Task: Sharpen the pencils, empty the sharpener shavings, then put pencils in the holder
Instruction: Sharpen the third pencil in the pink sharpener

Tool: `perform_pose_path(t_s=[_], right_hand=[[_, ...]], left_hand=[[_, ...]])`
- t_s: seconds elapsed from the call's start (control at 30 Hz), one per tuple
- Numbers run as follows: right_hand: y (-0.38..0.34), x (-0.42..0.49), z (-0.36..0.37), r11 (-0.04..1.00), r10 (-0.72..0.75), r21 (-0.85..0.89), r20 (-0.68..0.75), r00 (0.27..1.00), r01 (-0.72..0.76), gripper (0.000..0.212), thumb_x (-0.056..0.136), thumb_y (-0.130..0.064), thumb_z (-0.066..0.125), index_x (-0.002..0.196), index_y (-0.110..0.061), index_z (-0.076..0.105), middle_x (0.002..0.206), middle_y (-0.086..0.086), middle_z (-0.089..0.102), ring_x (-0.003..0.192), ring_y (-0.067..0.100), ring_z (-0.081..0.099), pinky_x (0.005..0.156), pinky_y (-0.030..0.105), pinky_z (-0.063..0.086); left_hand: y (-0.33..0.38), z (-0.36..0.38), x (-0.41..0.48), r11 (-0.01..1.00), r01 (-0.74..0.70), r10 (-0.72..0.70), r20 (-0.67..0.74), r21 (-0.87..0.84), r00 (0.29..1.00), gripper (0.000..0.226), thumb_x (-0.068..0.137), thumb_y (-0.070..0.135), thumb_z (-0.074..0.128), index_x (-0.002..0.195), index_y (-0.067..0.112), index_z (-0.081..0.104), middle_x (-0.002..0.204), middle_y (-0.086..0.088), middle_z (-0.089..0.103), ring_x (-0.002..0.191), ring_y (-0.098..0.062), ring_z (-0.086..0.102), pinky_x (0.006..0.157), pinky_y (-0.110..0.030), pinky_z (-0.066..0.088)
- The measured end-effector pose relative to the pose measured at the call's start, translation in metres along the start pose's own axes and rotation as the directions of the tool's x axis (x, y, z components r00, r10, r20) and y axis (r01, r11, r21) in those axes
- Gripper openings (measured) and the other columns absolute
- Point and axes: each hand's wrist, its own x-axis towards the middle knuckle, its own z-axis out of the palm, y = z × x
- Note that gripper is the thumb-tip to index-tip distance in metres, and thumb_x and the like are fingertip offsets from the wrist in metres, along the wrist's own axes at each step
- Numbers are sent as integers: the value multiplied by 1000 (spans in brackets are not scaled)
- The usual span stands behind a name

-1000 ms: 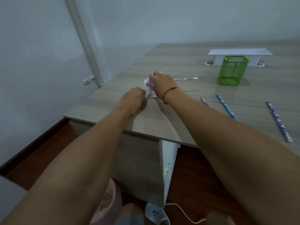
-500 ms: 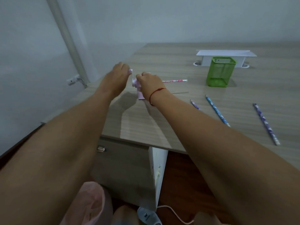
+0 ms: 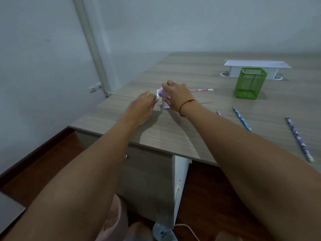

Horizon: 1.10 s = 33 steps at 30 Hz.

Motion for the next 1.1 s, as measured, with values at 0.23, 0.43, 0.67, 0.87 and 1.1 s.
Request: perform_pose_path(t_s=[0.23,0.43,0.67,0.87,1.1], right_hand=[[5,10,-2,999,-30,24,35,999,29,53,88,-29,61,133,-8,44,134,13,46,118,33,52,96,39,41],[0,19,8,999,43,29,43,998,-45,48,92,-26,53,136,-14,39,137,14,43,113,41,55,92,48,49],[-3,13,-5,1000,27,12,31,999,-28,38,96,-23,47,132,-11,46,131,13,49,112,40,56,87,45,48],[-1,-19,-29,999,-43,-14,83,996,44,40,94,-20,49,133,-13,47,132,10,51,114,36,58,88,41,48],[-10,-39,-34,1000,30,4,75,997,-30,33,96,-21,47,126,-8,50,130,11,53,117,33,56,89,38,46]], left_hand=[[-6,12,4,999,13,-18,98,48,995,23,98,15,42,98,2,61,102,-16,57,98,-30,55,81,-40,44],[-12,17,13,998,55,-57,127,16,990,26,98,19,41,99,3,62,99,-13,58,94,-26,55,81,-39,45],[-8,9,9,998,48,-54,160,39,986,27,100,20,38,106,4,59,104,-13,57,98,-26,55,85,-38,45],[11,-6,-15,996,-57,48,137,66,989,27,99,22,39,106,4,58,105,-12,59,95,-25,56,82,-38,49],[28,-16,-22,995,-2,-19,207,101,978,30,99,22,40,109,3,61,109,-13,59,101,-27,56,87,-40,47]])
